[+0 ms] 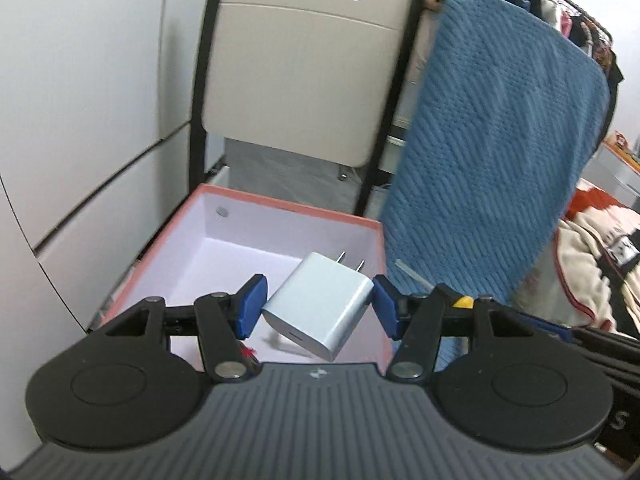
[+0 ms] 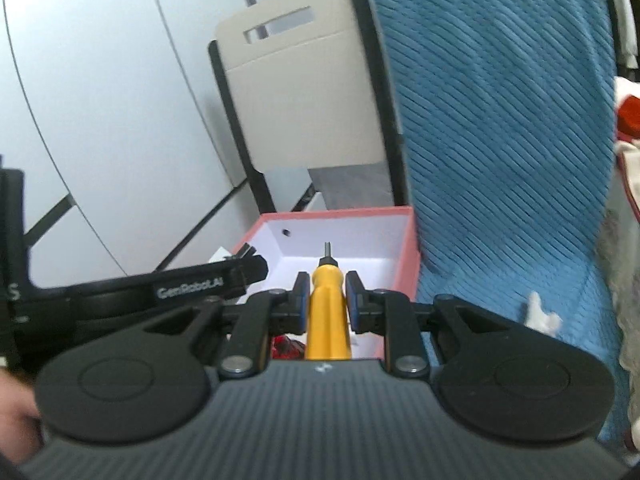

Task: Organize rigid objects
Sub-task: 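Lift and carry the charger and screwdriver into the pink box with both grippers, then open both grippers to drop the charger and screwdriver in the box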

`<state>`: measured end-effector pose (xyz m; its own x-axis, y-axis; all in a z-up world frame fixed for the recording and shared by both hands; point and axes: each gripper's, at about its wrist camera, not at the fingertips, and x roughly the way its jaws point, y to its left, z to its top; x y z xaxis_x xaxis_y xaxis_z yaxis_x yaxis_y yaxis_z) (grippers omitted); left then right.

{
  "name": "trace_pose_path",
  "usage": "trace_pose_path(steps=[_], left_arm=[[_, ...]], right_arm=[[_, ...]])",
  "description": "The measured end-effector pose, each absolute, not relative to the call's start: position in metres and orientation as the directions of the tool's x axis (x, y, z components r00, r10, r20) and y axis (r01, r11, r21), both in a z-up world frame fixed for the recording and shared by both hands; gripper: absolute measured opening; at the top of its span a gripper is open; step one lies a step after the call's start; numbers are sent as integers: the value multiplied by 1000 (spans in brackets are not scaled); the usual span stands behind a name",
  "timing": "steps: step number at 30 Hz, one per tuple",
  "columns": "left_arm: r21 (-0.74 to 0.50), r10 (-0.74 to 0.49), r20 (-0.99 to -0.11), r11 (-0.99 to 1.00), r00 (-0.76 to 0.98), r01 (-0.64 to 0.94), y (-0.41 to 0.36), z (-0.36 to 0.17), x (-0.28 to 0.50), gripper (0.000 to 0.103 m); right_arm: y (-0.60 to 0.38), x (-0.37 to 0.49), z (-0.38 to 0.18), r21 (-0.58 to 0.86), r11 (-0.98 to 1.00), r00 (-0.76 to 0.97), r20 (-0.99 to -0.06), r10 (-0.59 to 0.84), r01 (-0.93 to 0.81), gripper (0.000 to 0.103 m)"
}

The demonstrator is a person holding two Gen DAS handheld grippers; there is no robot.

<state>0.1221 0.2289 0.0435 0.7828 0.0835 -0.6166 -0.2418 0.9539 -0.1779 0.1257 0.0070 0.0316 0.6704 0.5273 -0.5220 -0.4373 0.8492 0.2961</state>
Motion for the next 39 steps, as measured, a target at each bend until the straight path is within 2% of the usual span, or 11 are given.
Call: trace_pose_path(steps=[11,21,31,32,34,39], left_arm=[[-165,109,-700,937,706,-308,313,2,176,63],[-151,83,-800,931,594,-333,350,-58,207,63],[-174,60,-823,920,565,-351,352,-85,216,64],[-177,59,-820,919,569,-351,351,-84,216,64],[-189,52,-822,914,568,-358,350,-80,213,75],[-193,71,-796,912,601,-363,346,-64,203,77]], right_arm=[[65,192,10,287,841,581,-619,529,-459,22],[103,234,-60,296,850,414,-772,481,-435,22],[111,236,-84,305,852,372,-800,471,-425,23],[111,236,-84,301,855,378,-799,468,-423,23],[109,237,-82,309,849,384,-788,481,-428,24],[104,231,-66,302,841,417,-761,496,-450,25]])
